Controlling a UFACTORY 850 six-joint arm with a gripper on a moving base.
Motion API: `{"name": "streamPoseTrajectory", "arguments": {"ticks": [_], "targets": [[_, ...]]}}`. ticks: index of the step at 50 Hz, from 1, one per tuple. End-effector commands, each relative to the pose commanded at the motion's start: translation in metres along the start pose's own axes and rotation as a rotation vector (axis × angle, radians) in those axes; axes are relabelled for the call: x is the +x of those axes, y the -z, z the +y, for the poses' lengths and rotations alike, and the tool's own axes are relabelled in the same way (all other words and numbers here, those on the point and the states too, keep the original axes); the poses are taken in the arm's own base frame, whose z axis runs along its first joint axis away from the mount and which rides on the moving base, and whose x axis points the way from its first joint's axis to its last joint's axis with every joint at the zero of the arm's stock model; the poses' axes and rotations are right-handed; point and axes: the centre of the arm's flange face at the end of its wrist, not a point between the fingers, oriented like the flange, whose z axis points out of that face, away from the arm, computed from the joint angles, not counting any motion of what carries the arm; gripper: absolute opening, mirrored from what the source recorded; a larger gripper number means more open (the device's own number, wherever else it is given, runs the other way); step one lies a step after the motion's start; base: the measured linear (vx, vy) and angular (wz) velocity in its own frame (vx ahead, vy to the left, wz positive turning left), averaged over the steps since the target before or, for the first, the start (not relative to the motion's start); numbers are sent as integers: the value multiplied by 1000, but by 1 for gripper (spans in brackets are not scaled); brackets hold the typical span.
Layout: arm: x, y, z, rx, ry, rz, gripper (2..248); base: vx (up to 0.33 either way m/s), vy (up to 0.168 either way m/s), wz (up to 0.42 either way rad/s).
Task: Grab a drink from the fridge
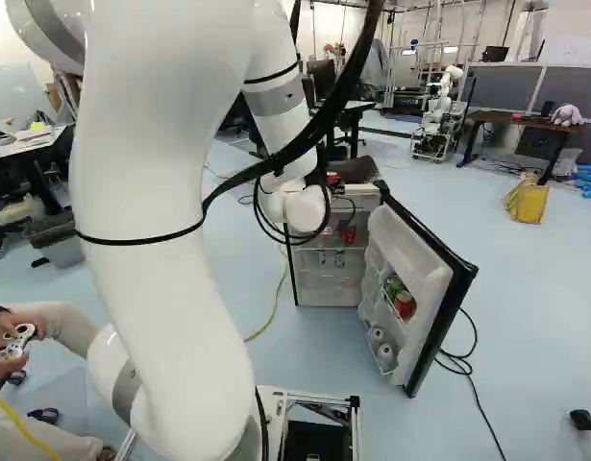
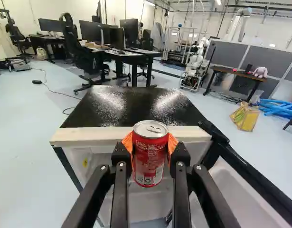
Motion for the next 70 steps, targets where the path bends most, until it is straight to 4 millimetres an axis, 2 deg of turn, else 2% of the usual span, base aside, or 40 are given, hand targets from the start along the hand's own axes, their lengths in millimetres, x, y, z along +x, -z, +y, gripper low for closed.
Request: {"name": "streamPoseTrajectory", "arguments": {"ticks": [17,70], "targets": [[17,-18,1,5,12,27,91,0,0,0],[26,-88,-1,30,26,65,91,0,0,0]]}}
